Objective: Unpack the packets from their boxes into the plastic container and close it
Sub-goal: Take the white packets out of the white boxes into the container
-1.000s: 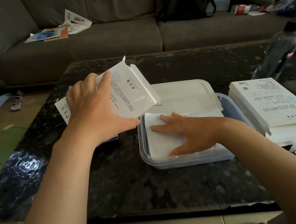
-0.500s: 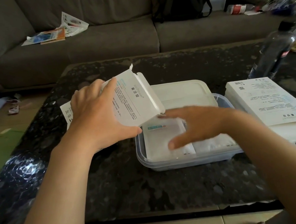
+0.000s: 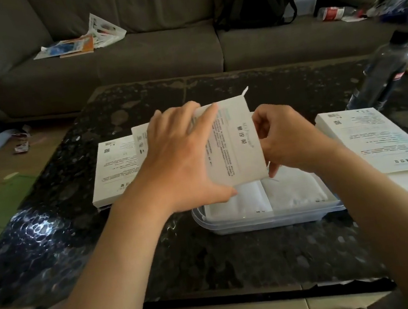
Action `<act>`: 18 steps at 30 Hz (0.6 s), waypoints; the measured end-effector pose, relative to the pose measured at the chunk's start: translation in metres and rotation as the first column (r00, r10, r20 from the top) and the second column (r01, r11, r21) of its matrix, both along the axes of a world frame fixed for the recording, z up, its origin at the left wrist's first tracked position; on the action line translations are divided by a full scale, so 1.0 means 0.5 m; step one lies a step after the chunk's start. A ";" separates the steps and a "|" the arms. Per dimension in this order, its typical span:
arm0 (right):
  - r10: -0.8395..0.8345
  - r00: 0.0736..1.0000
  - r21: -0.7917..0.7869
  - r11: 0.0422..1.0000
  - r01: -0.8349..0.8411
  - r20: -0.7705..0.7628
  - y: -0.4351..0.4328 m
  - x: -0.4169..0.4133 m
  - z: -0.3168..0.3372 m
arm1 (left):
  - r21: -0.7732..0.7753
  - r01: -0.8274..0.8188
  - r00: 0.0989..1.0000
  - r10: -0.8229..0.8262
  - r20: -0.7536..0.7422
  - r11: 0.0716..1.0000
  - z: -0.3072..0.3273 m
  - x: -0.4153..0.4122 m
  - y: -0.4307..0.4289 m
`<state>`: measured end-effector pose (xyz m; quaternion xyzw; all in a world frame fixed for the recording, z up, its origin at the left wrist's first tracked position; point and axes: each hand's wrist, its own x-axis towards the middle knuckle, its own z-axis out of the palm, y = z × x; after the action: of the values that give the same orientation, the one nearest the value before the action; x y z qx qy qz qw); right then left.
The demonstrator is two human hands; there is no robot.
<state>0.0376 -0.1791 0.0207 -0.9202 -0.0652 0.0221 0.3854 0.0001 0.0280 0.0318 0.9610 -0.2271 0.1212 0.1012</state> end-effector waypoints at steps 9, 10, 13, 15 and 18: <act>0.051 0.994 -0.006 0.999 -0.050 0.099 -0.002 0.021 -0.029 | -0.015 0.049 0.998 -0.048 0.035 0.999 -0.013 -0.002 -0.017; 0.060 0.992 0.009 0.998 -0.061 0.108 -0.003 0.020 -0.029 | -0.020 0.049 0.998 -0.048 0.033 0.999 -0.012 -0.002 -0.017; 0.069 0.992 0.052 0.996 -0.074 0.103 -0.001 0.019 -0.028 | -0.025 0.047 0.998 -0.047 0.029 0.999 -0.012 -0.002 -0.019; 0.070 0.993 0.044 0.996 -0.075 0.096 0.001 0.018 -0.026 | -0.023 0.047 0.998 -0.047 0.031 0.999 -0.013 -0.001 -0.019; 0.047 0.997 0.010 0.999 -0.047 0.059 -0.002 0.014 -0.024 | -0.005 0.036 0.999 -0.036 0.024 0.999 -0.013 0.000 -0.016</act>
<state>0.0445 -0.1801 0.0088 -0.9164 -0.0983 0.0037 0.3880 0.0000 0.0198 0.0252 0.9550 -0.2451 0.1315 0.1031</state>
